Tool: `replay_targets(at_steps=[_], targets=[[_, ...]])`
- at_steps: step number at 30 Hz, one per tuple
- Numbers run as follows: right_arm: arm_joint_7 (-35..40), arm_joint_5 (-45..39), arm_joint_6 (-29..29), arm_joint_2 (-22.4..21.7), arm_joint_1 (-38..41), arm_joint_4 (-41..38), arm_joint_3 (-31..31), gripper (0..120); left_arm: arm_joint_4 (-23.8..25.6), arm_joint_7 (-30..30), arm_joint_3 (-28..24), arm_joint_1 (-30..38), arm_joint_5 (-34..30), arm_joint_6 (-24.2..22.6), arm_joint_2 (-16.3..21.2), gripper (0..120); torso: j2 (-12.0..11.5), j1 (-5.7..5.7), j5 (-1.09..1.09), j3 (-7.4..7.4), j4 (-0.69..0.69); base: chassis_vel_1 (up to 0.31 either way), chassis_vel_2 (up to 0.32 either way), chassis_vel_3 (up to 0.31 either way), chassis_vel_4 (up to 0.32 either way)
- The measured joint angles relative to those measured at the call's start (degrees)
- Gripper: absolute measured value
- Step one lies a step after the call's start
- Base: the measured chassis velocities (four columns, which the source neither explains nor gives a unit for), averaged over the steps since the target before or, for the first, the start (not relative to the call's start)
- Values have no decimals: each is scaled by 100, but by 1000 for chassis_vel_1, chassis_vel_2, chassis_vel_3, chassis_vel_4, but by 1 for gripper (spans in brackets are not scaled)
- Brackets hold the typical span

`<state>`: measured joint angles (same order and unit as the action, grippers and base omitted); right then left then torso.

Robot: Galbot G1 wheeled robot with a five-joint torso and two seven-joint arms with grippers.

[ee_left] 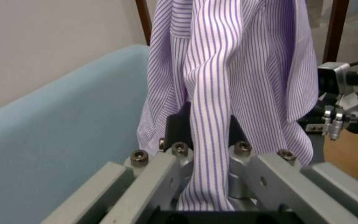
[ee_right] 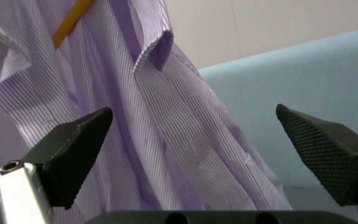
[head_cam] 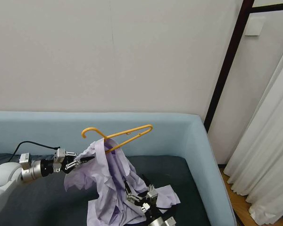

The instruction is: Pick up the clothes from the sofa and hang them on the clothes hanger.

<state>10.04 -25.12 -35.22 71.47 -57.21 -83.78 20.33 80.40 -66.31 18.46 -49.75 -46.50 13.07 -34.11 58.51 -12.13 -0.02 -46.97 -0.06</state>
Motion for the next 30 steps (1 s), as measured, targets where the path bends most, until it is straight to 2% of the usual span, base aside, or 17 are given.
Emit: replay_targets(at_steps=[7,11,14,15,19,20,21,28,30], targets=[[135,260,15,156,66,40,68,99,45,5,0,-21,13,-4,-27,1,0,0,0,0,-1,0,0,0,0],[480,485,186,274,83,39,123,91,67,19,-1,-37,26,-5,-42,1,0,0,0,0,0,0,0,0,0],[896,667,330,396,97,72,130,76,111,25,26,-79,28,-9,-47,1,0,0,0,0,0,0,0,0,0],[896,667,330,396,97,72,130,76,111,25,26,-79,28,-9,-47,1,0,0,0,0,0,0,0,0,0],[1447,931,458,493,95,106,100,57,137,28,101,-151,31,-10,-38,1,0,0,1,0,0,0,0,0,0],[1535,986,490,488,87,106,87,56,140,28,116,-162,31,-10,-36,1,0,0,1,0,0,0,0,0,0],[1535,986,490,488,87,106,87,56,140,28,116,-162,31,-10,-36,1,0,0,1,0,0,0,0,0,0],[1728,1425,625,297,21,81,-8,27,189,41,213,-234,32,-7,-24,1,0,0,1,0,0,0,0,0,0],[1715,1457,628,278,17,66,-19,25,195,41,217,-237,32,-7,-26,1,0,0,1,0,0,0,0,0,0]])
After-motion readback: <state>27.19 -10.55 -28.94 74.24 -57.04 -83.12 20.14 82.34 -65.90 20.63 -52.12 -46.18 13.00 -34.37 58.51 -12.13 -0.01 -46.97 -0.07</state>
